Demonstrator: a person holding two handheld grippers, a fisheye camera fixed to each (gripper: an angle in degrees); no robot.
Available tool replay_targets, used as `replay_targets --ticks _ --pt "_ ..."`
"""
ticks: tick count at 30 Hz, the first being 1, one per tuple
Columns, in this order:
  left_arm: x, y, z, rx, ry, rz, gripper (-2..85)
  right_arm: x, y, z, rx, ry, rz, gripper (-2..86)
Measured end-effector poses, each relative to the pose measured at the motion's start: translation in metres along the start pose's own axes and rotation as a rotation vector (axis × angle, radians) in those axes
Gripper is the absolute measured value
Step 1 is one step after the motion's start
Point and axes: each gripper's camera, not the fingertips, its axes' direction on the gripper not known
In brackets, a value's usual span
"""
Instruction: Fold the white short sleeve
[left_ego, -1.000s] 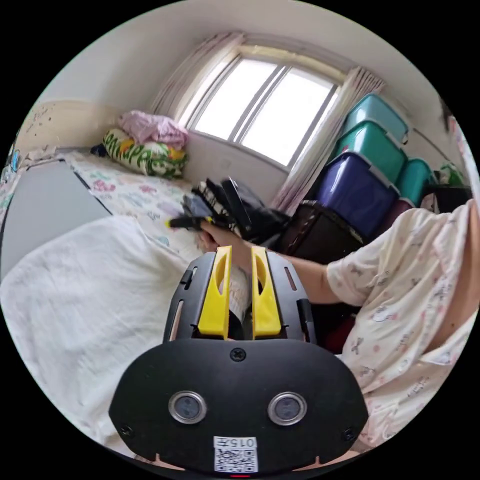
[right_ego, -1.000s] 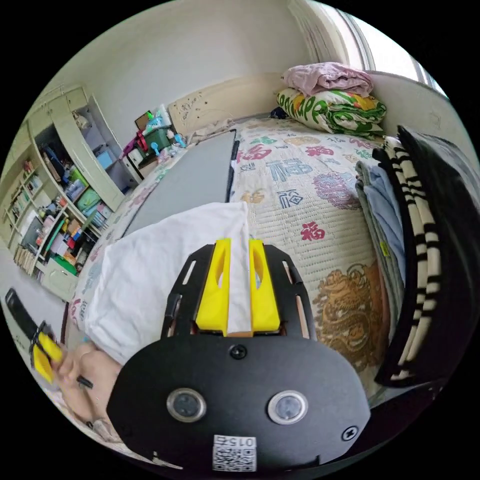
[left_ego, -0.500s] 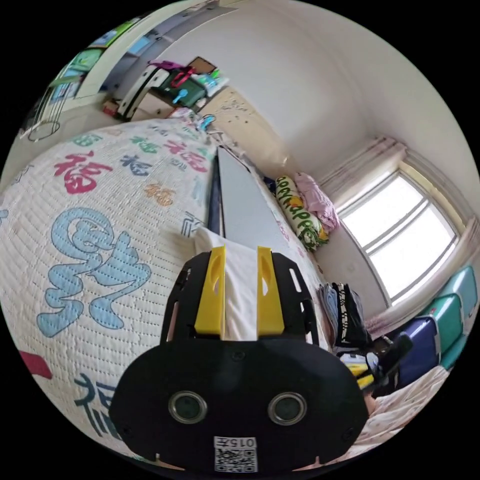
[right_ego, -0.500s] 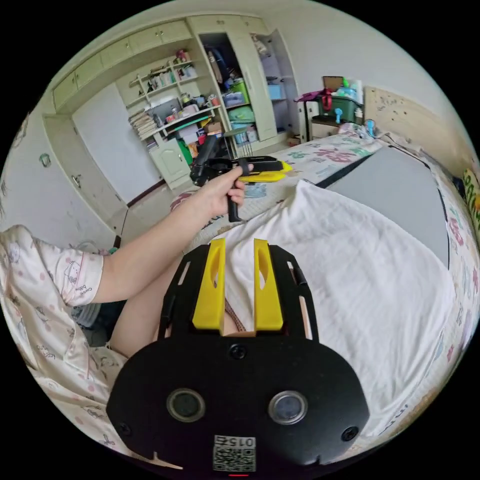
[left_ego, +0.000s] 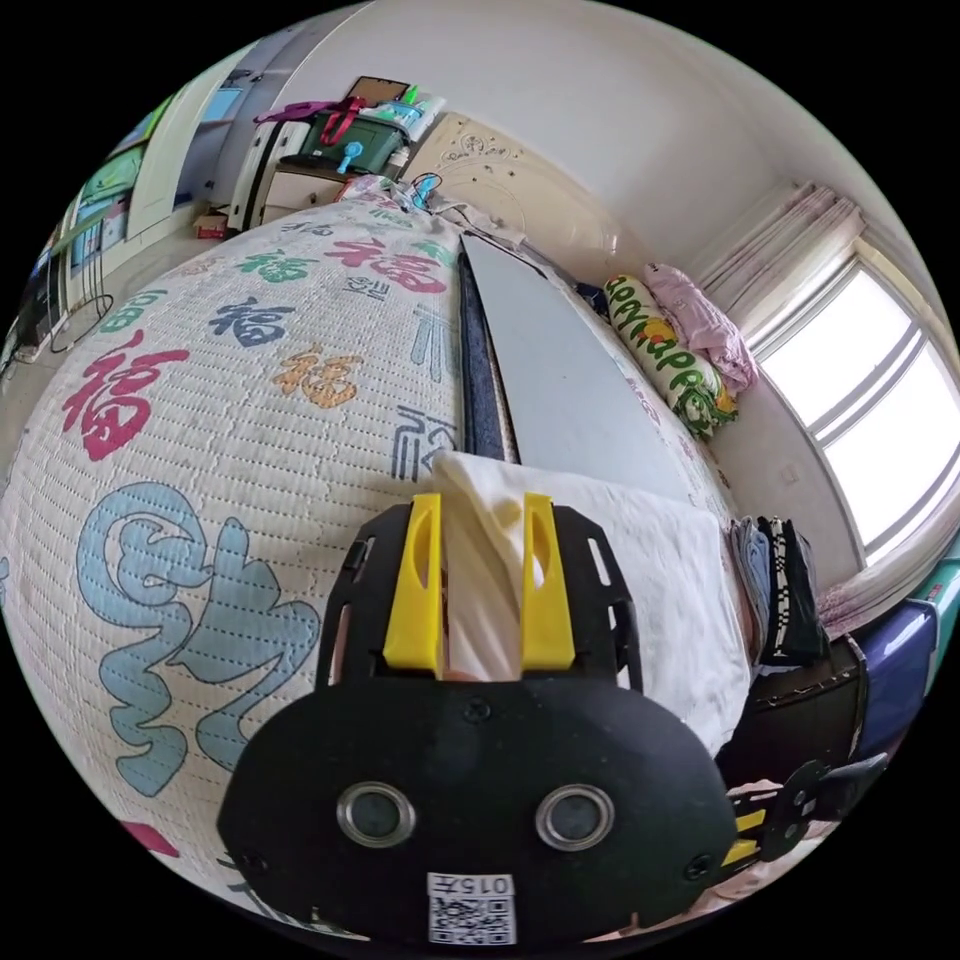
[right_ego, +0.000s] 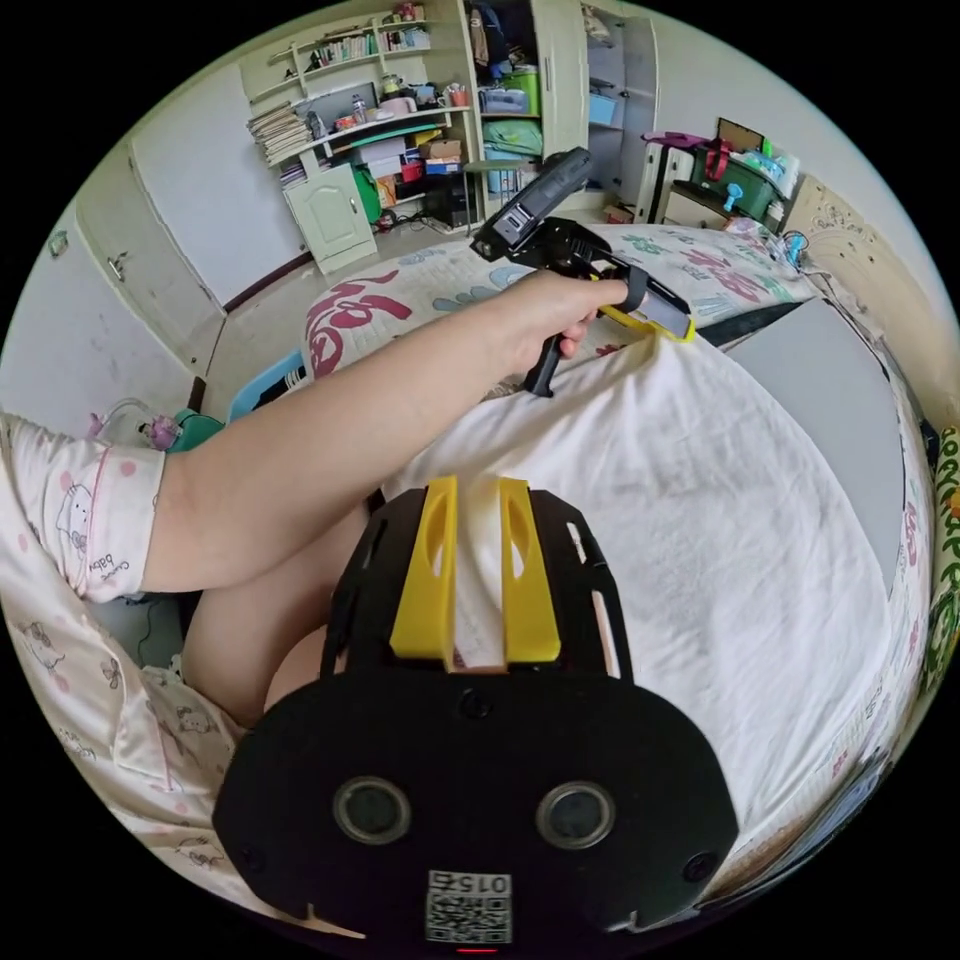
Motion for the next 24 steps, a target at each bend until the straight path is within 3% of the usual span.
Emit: replay_targets --ticks 7,13,24 --pt "-0.005 0.012 -0.009 0.056 0.097 -0.036 2.1 0.009 0.043 -0.007 0.008 0.025 0.023 0.6" --pt "0.021 0.009 -0.024 0.114 0.052 0.013 0.2 0.019 0.06 -0.043 0.045 -0.044 0.037 -0.6" --pt "0.085 -0.029 -0.016 -0.03 -0.17 0.105 0.4 0.027 0.028 -0.067 -0.067 -0.069 0.038 0.4"
